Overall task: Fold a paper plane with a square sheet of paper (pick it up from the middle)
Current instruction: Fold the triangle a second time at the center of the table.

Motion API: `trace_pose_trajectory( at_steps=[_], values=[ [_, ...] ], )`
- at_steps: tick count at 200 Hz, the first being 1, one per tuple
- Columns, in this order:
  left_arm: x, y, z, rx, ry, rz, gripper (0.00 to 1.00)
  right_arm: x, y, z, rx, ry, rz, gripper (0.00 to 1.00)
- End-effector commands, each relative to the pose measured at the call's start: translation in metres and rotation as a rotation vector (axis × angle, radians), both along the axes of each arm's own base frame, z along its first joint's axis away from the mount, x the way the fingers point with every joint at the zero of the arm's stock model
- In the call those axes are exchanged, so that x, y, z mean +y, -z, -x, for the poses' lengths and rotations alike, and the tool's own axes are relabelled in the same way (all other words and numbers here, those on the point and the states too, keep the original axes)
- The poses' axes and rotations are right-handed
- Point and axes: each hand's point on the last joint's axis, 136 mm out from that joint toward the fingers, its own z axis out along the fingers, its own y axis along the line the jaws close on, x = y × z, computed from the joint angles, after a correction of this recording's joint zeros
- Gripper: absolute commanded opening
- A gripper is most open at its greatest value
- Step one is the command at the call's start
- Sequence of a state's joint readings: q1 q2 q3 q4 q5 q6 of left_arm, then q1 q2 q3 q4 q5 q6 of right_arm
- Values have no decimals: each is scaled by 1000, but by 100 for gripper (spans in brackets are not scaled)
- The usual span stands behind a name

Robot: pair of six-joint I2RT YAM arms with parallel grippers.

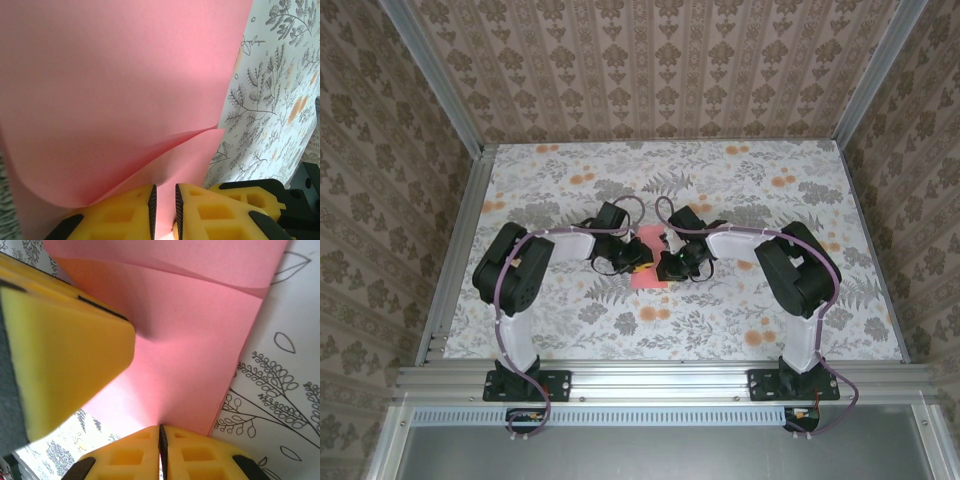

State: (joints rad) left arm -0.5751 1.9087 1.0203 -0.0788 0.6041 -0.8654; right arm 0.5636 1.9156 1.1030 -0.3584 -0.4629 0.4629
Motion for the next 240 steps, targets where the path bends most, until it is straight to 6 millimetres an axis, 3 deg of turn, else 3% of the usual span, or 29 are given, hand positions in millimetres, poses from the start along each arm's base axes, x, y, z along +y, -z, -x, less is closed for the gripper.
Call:
trace_pose_trajectory(
  at_steps=[1, 65, 80, 116, 151, 194, 220, 240],
  values=[
    [28, 18, -9, -6, -24, -79, 22, -51, 48, 54, 181, -10, 241, 13],
    [44, 27, -30, -27, -18, -104, 22, -59, 53, 63, 203, -8, 267, 12],
    [59, 27, -41, -35, -44, -109, 22, -59, 53, 61, 199, -4, 268, 12],
    [70, 19, -54, -67, -43, -128, 22, -58, 50, 60, 192, -1, 263, 12],
    [64, -6, -63, -130, -24, -102, 22, -55, 46, 57, 187, 9, 251, 12],
    [41, -38, -44, -193, 20, -34, 22, -53, 44, 54, 180, 13, 245, 12],
    [10, -25, -15, -132, 58, -4, 21, -50, 44, 53, 181, 13, 233, 11],
    [7, -10, -10, -108, 51, -31, 18, -47, 42, 52, 175, 14, 216, 11]
  ],
)
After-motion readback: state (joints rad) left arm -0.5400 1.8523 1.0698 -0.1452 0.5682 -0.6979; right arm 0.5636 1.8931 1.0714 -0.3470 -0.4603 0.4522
